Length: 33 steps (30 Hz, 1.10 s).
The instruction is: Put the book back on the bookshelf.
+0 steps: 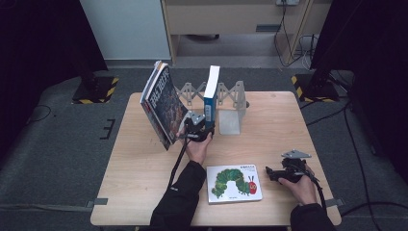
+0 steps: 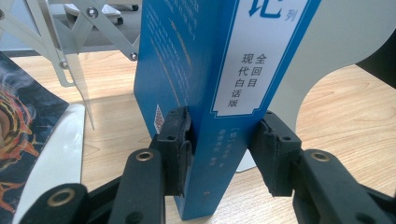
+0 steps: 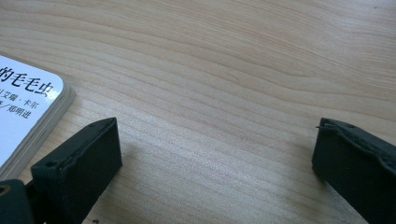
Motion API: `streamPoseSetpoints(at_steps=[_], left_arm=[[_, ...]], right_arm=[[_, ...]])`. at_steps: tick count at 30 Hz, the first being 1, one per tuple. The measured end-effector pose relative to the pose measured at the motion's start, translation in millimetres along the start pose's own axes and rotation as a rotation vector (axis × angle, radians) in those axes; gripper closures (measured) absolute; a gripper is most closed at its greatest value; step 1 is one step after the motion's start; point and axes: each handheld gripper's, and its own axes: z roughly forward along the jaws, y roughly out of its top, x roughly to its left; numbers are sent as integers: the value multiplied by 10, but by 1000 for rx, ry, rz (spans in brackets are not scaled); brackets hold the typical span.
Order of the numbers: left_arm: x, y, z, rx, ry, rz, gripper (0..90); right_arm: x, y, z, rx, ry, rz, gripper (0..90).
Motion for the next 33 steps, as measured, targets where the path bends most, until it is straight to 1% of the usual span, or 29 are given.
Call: streamPoseSetpoints(at_steps=[2,3,4,5,7,8,10,11,15,18,20,24,26,29,32,33], left_arm=[[-12,-2,5,-3,-5,-14,572],[-12,-2,5,-3,-5,-14,570],[-13,-1,8,-4,-9,-24,568],[-13,-1,8,-4,-9,-24,566],[-6,0,11,-6,-23,-60,558],[-14,-2,15,-11,-25,-66,556],[-21,-9,16,-14,-29,-47,552],[-15,-12,16,-19,-31,-30,551],[-17,-65,-25,-47,-43,3,557],[-21,-82,-62,-52,-64,2,570],[-28,-86,-86,-67,-77,-1,572],[-45,-81,-100,-75,-88,7,555],[-46,-88,-94,-70,-95,9,530],[-40,-97,-89,-52,-100,24,504],[-33,-89,-115,-34,-108,53,496],[-31,-77,-137,-33,-111,69,494]], right_arm=[[0,0,0,0,0,0,13],[1,0,1,0,0,0,13],[1,1,1,1,0,0,12],[0,1,1,1,0,0,12],[1,2,2,2,1,0,10],[1,2,2,2,1,0,10],[1,1,2,2,1,0,10],[1,1,2,2,1,0,10],[1,1,2,2,1,-1,10],[2,1,2,2,1,0,10],[2,1,2,2,1,0,10],[2,1,2,2,0,-1,10],[2,1,2,2,0,-1,10],[2,1,2,2,0,-1,10],[2,1,2,2,0,-1,10],[3,2,3,1,-1,1,10]])
